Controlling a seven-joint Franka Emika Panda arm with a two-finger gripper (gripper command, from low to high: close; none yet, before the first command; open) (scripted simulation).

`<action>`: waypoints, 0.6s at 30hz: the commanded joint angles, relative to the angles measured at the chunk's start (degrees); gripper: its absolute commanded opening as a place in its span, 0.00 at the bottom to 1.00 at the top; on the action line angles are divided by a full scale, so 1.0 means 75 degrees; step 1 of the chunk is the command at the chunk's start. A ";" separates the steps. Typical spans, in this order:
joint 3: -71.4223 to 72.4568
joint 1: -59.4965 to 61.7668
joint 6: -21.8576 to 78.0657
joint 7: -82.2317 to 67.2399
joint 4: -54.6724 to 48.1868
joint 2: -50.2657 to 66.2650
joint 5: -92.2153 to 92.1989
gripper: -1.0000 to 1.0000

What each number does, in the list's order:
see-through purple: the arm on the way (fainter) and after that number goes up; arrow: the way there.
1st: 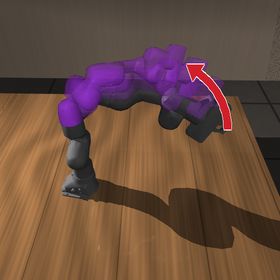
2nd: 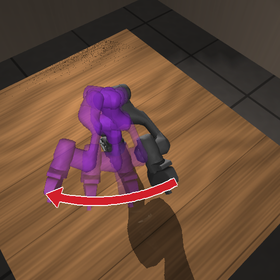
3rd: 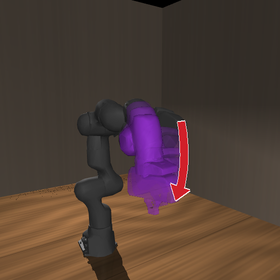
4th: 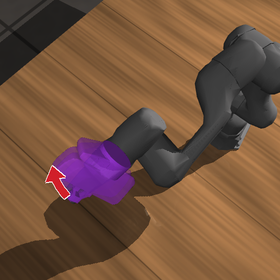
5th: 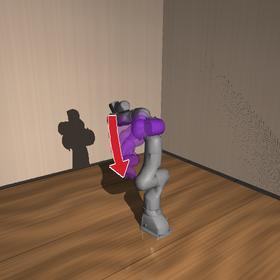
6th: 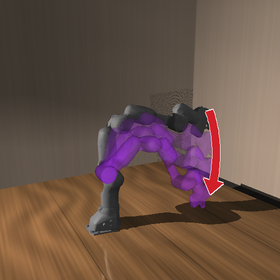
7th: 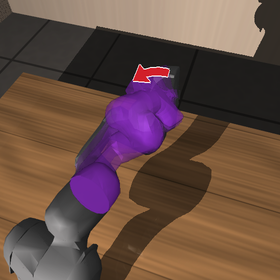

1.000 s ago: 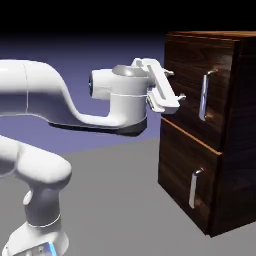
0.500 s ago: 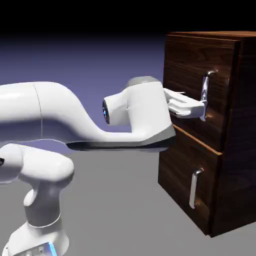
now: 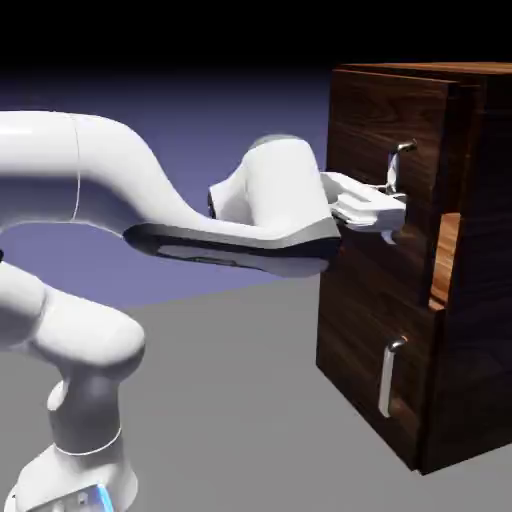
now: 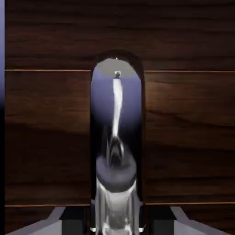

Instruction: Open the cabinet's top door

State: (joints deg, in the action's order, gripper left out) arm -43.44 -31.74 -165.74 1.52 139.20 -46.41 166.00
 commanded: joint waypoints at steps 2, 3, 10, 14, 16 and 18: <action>0.0491 0.0553 0.0026 0.0358 0.0157 0.0112 -0.0001 0.00; 0.0739 0.0830 0.0036 0.0540 0.0229 0.0161 0.0003 0.00; 0.2527 0.2767 0.0005 0.1766 0.0645 0.0341 0.0010 0.00; 0.3572 0.3874 -0.0072 0.2369 0.0859 0.0287 -0.0076 0.00; 0.4074 0.4428 -0.0092 0.2165 0.1086 0.0073 -0.0598 0.00; 0.4579 0.4982 -0.0135 0.1922 0.1318 -0.0185 -0.1182 0.00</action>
State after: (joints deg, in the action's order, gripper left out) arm -9.10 5.63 -166.72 15.97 149.08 -47.80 157.17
